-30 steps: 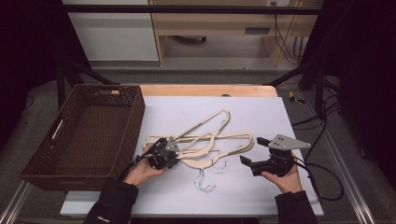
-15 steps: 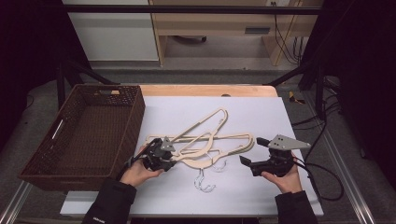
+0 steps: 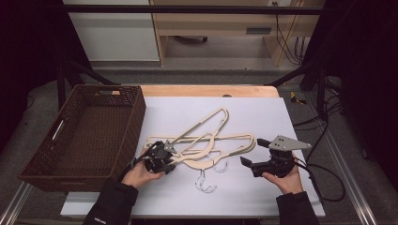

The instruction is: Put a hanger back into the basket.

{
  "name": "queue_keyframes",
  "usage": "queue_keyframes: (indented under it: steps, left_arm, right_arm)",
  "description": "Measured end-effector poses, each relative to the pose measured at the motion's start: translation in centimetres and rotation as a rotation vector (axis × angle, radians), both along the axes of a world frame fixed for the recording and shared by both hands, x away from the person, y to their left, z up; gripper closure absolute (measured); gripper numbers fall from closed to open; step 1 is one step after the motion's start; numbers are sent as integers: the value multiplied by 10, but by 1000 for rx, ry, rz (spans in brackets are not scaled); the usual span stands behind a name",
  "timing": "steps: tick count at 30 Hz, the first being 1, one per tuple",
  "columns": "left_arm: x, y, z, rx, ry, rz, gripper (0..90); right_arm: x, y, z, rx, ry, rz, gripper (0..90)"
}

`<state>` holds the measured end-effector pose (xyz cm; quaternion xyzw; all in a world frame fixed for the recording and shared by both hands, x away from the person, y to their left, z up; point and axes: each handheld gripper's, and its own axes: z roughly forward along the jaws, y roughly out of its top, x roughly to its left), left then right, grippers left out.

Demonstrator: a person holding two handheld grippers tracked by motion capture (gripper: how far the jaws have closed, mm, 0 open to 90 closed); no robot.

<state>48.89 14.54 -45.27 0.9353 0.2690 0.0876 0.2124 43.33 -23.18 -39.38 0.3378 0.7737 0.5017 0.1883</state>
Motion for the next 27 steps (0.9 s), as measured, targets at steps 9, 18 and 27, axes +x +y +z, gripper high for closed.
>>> queue_keyframes:
  steps: [9,18,27]
  left_arm:
    - [-5,-3,3,-1,-11,-35,786]
    - [-15,-6,19,-81,-44,-8,791]
    - [-24,-4,38,-171,-87,26,793]
  right_arm:
    - [0,1,-1,1,8,3,75]
    - [0,5,-1,9,13,9,82]
    - [1,11,-5,10,15,23,94]
